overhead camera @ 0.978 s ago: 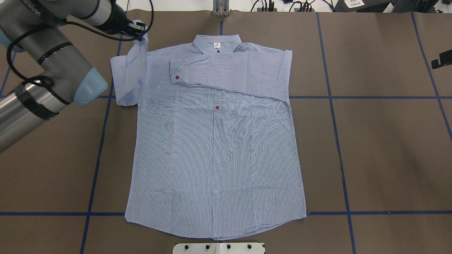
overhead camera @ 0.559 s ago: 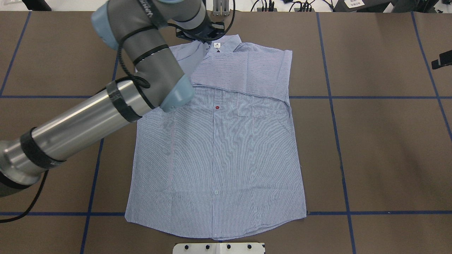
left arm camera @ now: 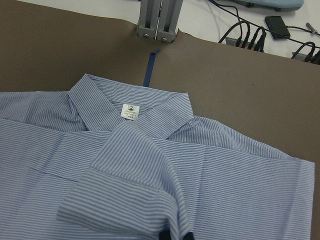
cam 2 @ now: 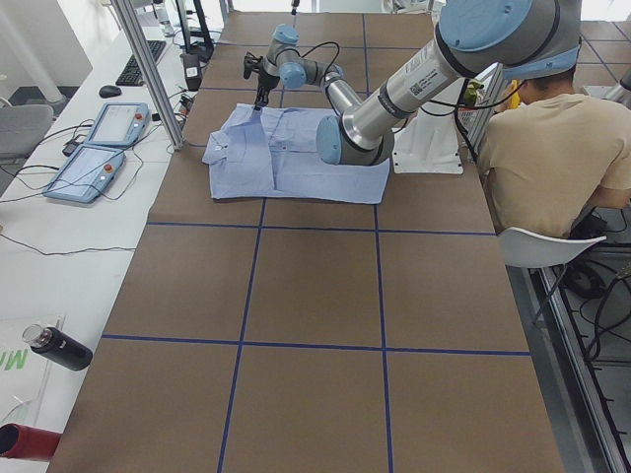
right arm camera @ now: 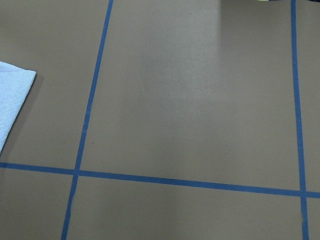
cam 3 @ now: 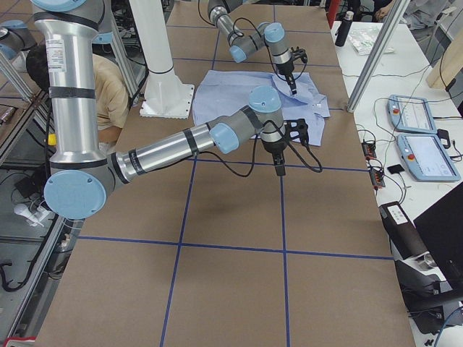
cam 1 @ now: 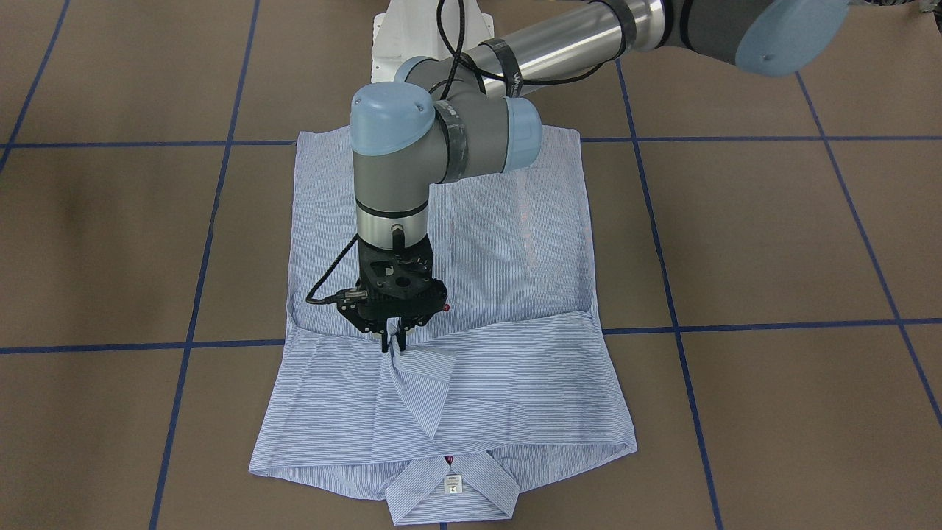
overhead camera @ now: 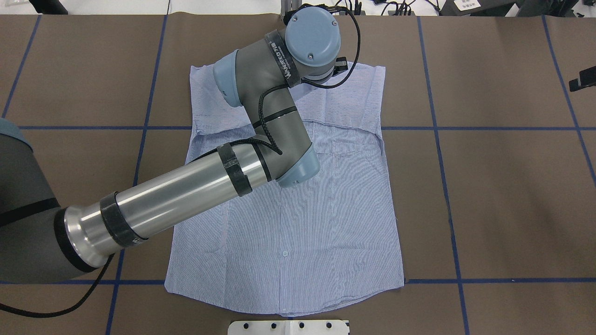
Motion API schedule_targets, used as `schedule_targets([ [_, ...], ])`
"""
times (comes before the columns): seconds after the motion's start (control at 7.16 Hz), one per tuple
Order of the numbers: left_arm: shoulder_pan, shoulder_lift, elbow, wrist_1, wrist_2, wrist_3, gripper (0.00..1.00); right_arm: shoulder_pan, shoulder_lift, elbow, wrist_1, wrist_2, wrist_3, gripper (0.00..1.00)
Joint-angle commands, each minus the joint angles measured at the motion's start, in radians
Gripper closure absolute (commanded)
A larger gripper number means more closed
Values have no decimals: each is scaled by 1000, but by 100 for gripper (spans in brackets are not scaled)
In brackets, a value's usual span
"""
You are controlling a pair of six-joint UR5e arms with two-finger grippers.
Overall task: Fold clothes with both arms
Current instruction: 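Carry the held sleeve across the shirt front toward the collar with the left gripper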
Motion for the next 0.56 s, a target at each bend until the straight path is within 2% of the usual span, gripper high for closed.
schedule_targets([
  [0.0, 33, -34, 47, -103, 10, -12, 0, 0, 2, 0, 1, 0, 0, 0],
  [0.28, 38, -38, 42, -101, 8, 31, 0, -2, 5, -3, 0, -2, 0, 0],
  [0.42, 33, -25, 35, -100, 2, 110, 0, -5, 11, 0, 1, 0, 25, 0],
])
